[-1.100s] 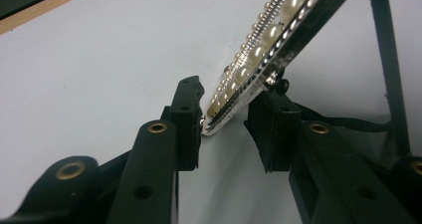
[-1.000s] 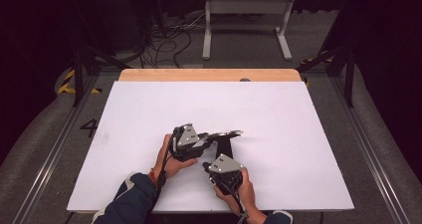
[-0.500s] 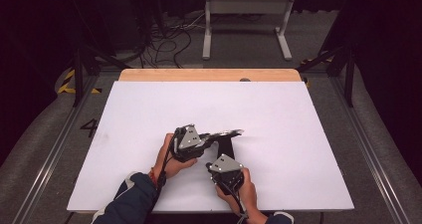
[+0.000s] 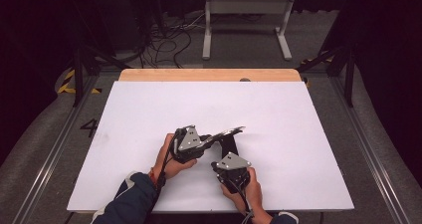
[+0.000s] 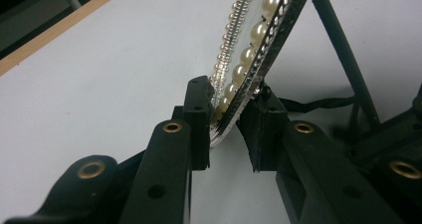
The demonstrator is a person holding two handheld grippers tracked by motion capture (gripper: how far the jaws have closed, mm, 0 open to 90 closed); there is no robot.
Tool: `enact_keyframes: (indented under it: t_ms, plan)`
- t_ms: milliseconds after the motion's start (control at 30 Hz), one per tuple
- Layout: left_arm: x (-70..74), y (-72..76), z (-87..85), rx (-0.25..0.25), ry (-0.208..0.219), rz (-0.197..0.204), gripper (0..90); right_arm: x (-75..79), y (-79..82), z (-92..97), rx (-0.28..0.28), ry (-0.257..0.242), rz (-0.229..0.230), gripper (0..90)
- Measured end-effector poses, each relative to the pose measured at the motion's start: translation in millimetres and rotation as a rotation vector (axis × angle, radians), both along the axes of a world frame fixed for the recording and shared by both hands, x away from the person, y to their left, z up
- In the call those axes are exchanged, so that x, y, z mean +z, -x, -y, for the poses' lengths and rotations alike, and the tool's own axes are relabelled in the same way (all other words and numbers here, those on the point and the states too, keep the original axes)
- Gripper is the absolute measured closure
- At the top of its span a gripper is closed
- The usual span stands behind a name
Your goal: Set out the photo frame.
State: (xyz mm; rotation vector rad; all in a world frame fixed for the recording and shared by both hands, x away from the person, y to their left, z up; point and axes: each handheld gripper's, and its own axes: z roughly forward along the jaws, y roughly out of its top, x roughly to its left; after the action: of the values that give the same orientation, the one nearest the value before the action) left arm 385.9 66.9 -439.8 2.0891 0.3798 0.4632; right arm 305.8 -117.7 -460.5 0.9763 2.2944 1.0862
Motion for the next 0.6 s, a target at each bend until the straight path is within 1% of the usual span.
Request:
enact_keyframes:
  t_ms: [67,167,233,300,433,600]
  plan:
    - [-0.8,-2.9,2.6,0.001,0.004,-0.008,67.7,0.0,-0.2,2.8,0.0,-0.006,-0.001,90.0]
    - [-2.8,-4.7,6.9,0.004,0.011,-0.021,65.9,-0.3,-0.2,5.5,-0.003,-0.013,-0.003,90.0]
    - [-3.3,-5.3,8.3,0.01,0.001,-0.016,66.4,-0.7,0.4,7.0,-0.004,-0.014,-0.007,90.0]
    - [-3.4,-6.1,8.9,0.005,0.005,-0.02,66.4,-1.8,0.5,8.4,-0.006,-0.015,-0.015,90.0]
    - [-2.4,-4.8,9.7,-0.012,-0.008,-0.008,69.3,-2.2,-0.6,12.0,-0.009,-0.017,-0.023,90.0]
    - [-1.1,-3.9,7.3,-0.024,-0.006,-0.009,68.0,-2.0,-2.1,16.8,-0.018,-0.024,-0.028,90.0]
